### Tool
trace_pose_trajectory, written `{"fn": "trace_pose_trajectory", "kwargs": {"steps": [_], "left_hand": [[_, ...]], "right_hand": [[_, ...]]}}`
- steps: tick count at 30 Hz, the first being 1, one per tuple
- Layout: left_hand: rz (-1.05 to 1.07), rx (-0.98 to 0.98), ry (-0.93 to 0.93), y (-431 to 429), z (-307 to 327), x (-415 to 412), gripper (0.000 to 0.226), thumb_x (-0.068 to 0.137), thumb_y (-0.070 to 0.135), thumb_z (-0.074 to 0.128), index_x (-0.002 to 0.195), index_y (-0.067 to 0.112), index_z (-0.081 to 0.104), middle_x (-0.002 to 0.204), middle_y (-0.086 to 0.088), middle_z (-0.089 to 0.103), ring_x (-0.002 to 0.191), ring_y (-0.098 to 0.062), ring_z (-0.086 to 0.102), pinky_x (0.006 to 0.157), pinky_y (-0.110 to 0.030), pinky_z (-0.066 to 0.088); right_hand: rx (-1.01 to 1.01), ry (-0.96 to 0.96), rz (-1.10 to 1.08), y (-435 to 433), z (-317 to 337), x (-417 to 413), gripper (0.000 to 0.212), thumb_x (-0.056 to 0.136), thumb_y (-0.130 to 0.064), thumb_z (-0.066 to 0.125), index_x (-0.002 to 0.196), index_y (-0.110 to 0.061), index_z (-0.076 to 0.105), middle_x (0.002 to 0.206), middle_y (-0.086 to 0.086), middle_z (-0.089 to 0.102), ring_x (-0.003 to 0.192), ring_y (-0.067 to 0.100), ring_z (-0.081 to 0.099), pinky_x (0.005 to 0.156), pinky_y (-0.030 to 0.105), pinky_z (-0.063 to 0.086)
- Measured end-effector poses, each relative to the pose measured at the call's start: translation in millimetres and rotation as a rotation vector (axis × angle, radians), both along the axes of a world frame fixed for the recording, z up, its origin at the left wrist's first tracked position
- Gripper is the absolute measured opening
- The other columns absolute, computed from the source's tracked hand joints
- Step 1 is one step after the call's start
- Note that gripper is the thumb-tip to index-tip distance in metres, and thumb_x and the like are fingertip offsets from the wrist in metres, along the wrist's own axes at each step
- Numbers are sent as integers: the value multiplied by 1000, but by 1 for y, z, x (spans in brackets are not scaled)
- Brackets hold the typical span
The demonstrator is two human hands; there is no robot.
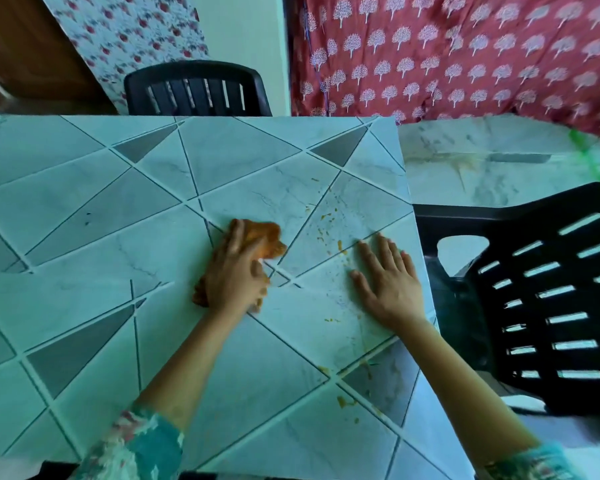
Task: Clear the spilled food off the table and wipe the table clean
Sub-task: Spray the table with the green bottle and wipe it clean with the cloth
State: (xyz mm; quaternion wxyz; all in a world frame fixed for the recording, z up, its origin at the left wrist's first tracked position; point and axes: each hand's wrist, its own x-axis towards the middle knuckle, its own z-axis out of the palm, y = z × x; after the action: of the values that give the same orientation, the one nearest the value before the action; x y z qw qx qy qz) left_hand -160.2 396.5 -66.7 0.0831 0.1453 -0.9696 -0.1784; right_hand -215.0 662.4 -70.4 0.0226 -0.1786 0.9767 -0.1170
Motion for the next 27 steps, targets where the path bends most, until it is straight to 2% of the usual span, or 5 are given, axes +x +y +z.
{"fn": "trace_pose_trajectory", "kwargs": {"steps": [5, 10, 14, 21, 27], "left_hand": [[222, -48, -32, -2, 14, -61, 49, 82, 20, 52, 130, 31, 52, 157, -2, 16, 139, -32, 25, 107, -43, 33], [-70, -54, 4, 89, 9, -55, 51, 73, 30, 42, 119, 24, 63, 147, -12, 40, 132, -35, 41, 99, -44, 42], [-296, -117, 6, 84, 4, -32, 49, 81, 32, 41, 128, 25, 55, 152, -11, 30, 135, -32, 37, 101, -44, 40], [243, -68, -74, -14, 15, -111, 46, 92, 24, 45, 137, 25, 46, 157, -10, 14, 141, -33, 20, 111, -42, 25], [66, -73, -52, 67, 10, -150, 46, 84, 25, 47, 130, 23, 52, 154, -13, 23, 140, -33, 24, 106, -43, 31]], "right_hand": [[10, -21, -44, -3, -4, -10, 81, 81, -67, -3, 151, -27, 4, 158, 9, -3, 146, 22, -2, 115, 32, -6], [4, -39, -49, -1, 0, -43, 87, 76, -66, -6, 151, -22, 3, 158, 10, -3, 146, 23, -3, 115, 32, -5], [19, -34, -46, 0, 2, -72, 89, 76, -67, -6, 151, -20, 5, 158, 11, 0, 146, 24, 0, 116, 34, -2], [-1, 2, -54, -4, 0, -96, 85, 83, -63, 1, 150, -12, 11, 157, 12, 7, 146, 24, 5, 117, 35, 1], [-19, 3, -58, -3, -3, -97, 82, 85, -62, 9, 150, -11, 17, 157, 12, 8, 145, 25, 8, 116, 34, 1]]}}
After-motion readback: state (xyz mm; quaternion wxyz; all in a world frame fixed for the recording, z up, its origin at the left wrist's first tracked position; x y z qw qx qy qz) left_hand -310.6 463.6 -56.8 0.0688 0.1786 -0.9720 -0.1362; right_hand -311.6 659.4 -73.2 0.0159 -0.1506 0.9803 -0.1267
